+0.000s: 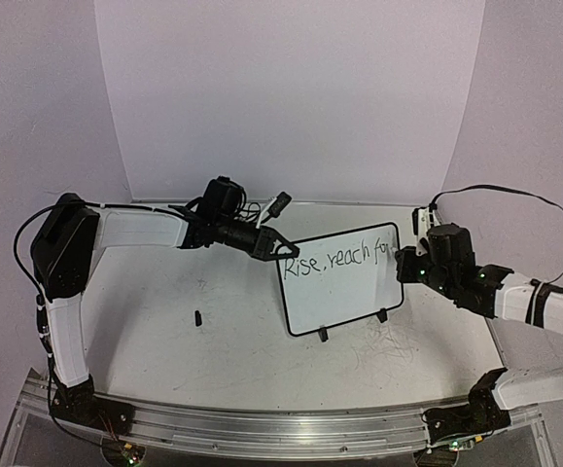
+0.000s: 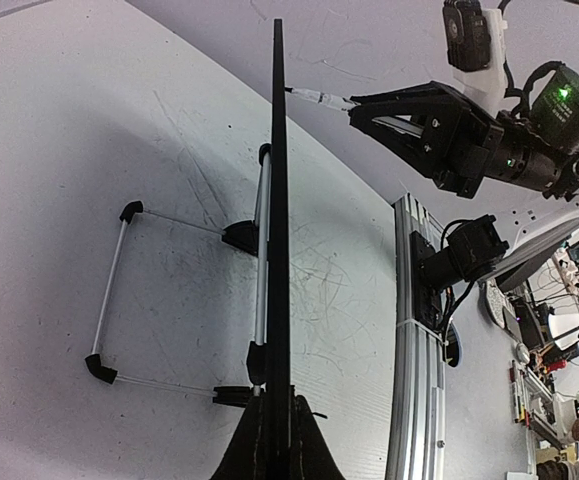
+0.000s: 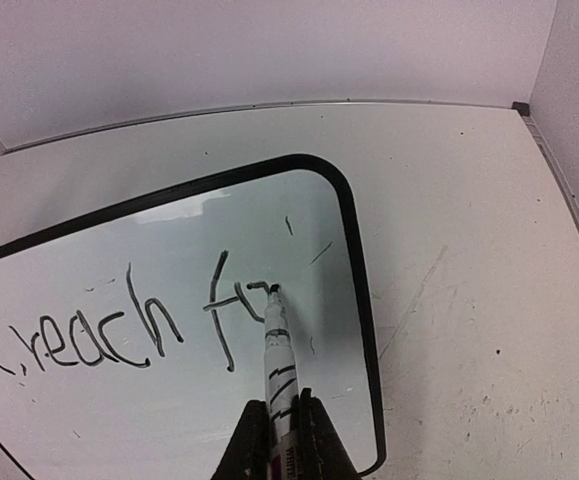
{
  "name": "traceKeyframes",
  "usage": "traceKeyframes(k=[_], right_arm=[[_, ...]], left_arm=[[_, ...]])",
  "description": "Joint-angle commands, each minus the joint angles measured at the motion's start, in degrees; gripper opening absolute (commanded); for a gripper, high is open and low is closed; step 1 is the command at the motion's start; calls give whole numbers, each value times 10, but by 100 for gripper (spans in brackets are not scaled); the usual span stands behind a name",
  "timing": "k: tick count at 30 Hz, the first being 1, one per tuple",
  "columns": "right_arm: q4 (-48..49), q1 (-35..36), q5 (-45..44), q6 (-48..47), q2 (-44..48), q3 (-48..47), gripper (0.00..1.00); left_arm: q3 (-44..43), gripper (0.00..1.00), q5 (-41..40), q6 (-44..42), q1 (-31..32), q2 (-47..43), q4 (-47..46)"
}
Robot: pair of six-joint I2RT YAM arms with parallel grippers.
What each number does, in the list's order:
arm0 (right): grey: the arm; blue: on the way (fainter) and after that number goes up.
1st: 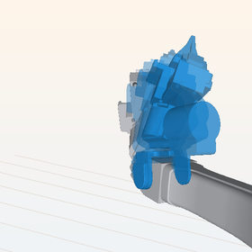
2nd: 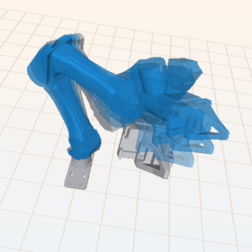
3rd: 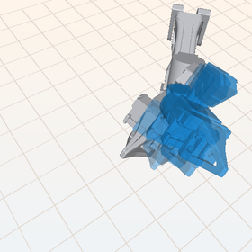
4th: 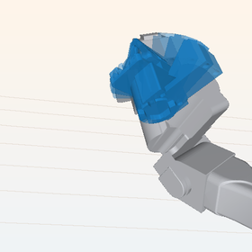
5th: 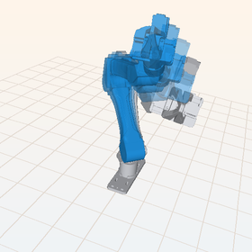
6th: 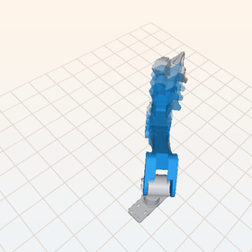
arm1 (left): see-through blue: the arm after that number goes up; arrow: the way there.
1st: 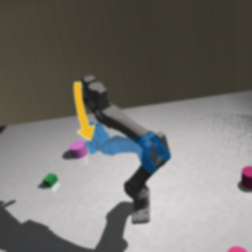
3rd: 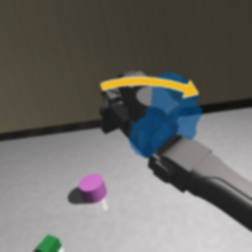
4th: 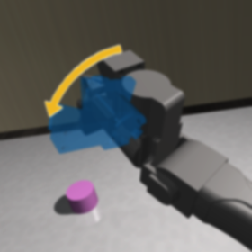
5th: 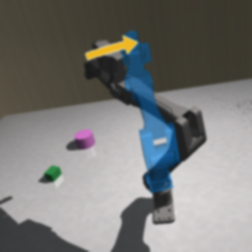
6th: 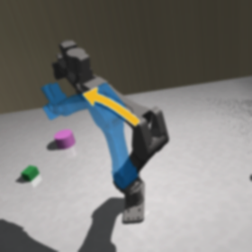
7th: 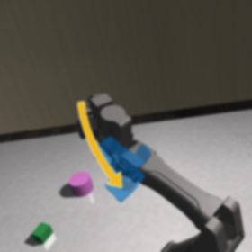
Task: Write a sentence on the whiteboard
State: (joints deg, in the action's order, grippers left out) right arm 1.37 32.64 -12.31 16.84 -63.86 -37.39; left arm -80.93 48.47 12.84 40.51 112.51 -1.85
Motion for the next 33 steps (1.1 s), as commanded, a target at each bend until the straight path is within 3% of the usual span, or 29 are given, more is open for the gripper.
traceKeyframes(k=[1, 33], right_arm=[[19, -5, -11, -11, -13, -25, 0], [-23, -6, 11, 26, 8, 12, 0]], left_arm=[[-4, 0, 20, -12, 10, -21, 15], [-5, 0, 22, -11, 12, -19, 15]])
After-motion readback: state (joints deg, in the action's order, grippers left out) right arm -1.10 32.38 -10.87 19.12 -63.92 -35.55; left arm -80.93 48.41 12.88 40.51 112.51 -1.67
